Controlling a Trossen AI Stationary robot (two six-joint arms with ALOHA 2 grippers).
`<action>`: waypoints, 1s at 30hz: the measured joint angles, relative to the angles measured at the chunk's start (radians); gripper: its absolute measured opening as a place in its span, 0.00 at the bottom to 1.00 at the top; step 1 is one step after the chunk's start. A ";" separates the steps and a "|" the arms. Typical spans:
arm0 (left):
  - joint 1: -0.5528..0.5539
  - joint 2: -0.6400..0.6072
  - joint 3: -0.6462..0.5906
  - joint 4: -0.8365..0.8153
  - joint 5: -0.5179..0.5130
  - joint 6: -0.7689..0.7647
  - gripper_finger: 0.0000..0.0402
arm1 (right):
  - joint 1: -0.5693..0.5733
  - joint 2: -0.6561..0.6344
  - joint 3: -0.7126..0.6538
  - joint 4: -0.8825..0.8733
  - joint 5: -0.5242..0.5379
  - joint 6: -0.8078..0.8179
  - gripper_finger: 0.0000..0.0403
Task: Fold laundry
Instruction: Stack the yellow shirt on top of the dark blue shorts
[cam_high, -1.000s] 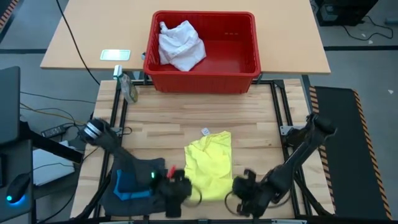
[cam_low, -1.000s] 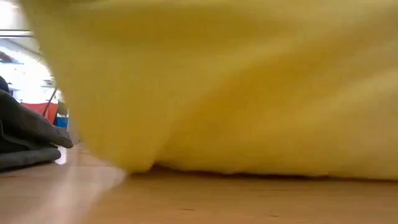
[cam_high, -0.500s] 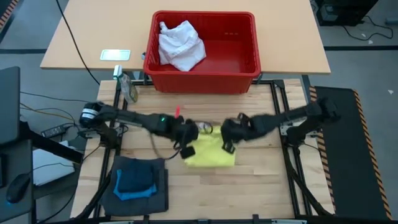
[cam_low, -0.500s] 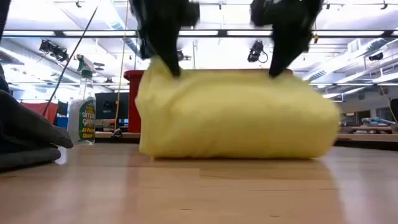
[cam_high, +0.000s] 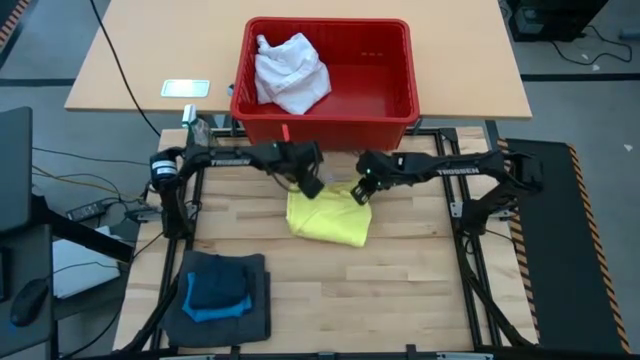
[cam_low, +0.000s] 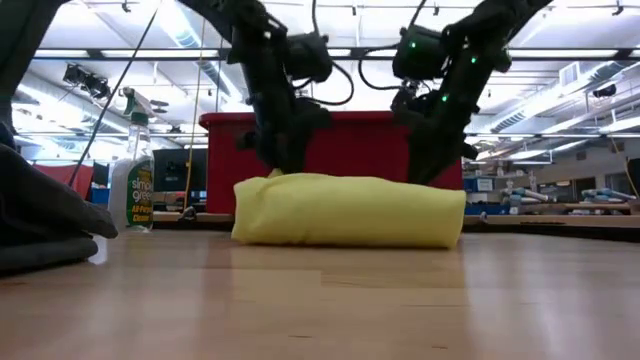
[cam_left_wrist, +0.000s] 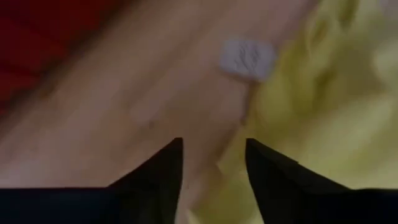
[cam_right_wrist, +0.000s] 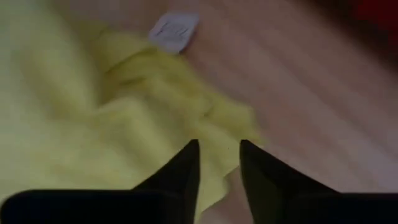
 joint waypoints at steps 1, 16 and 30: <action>0.018 -0.001 0.000 0.017 0.009 -0.002 0.45 | -0.017 0.000 0.000 0.006 0.012 -0.005 0.33; -0.042 -0.114 -0.109 0.031 0.337 -0.114 0.69 | -0.017 -0.027 -0.082 0.045 -0.345 0.182 0.62; 0.003 -0.099 -0.499 0.718 0.355 -0.389 0.93 | -0.034 0.049 -0.226 0.333 -0.256 0.233 0.90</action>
